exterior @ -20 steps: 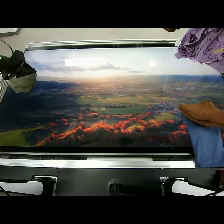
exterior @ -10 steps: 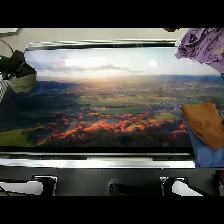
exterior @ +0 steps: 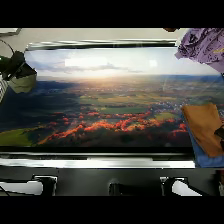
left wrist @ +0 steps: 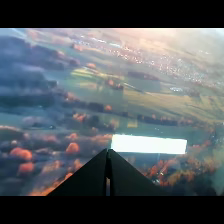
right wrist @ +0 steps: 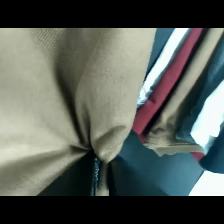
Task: Fold the clothes and pants, and hang the long-sleeved shirts on hangers.
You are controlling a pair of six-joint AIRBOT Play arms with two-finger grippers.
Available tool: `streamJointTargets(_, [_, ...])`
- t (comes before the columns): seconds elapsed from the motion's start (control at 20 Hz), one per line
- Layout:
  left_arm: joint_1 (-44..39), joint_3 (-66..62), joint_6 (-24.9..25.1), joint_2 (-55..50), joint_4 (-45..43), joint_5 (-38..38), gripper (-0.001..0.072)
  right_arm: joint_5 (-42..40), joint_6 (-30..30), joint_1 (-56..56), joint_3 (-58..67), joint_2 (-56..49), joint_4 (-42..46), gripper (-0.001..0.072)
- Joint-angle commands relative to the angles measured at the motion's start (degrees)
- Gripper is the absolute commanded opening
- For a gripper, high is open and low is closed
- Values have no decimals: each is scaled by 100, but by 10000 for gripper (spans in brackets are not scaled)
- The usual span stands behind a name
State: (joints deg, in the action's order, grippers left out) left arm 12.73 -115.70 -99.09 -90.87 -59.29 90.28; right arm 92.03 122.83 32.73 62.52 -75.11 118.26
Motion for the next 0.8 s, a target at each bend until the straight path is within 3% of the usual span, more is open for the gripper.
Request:
streamJointTargets(0.0, [4, 2, 2, 4, -4, 2, 22, -83, 11, 105, -337, 7, 238, 33])
streamJointTargets(0.3, [4, 0, 2, 2, -4, 2, 22, -306, 208, 153, -595, 7, 212, 35])
streamJointTargets(0.35, [2, 0, 2, 4, -2, 2, 22, -291, 208, 153, -595, 7, 216, 95])
streamJointTargets(0.45, [4, 0, 4, 2, -4, -2, 22, -273, 153, 153, -584, 7, 195, 426])
streamJointTargets(0.5, [4, 0, 4, 2, -4, -2, 22, -308, -55, 153, -509, 7, 72, 503])
streamJointTargets(0.7, [4, 0, 2, 20, -4, 2, 22, -914, -584, -63, 562, 35, -1530, 450])
streamJointTargets(0.75, [4, 0, 4, 44, -9, 2, 22, -1207, -745, -286, 894, 35, -2059, 309])
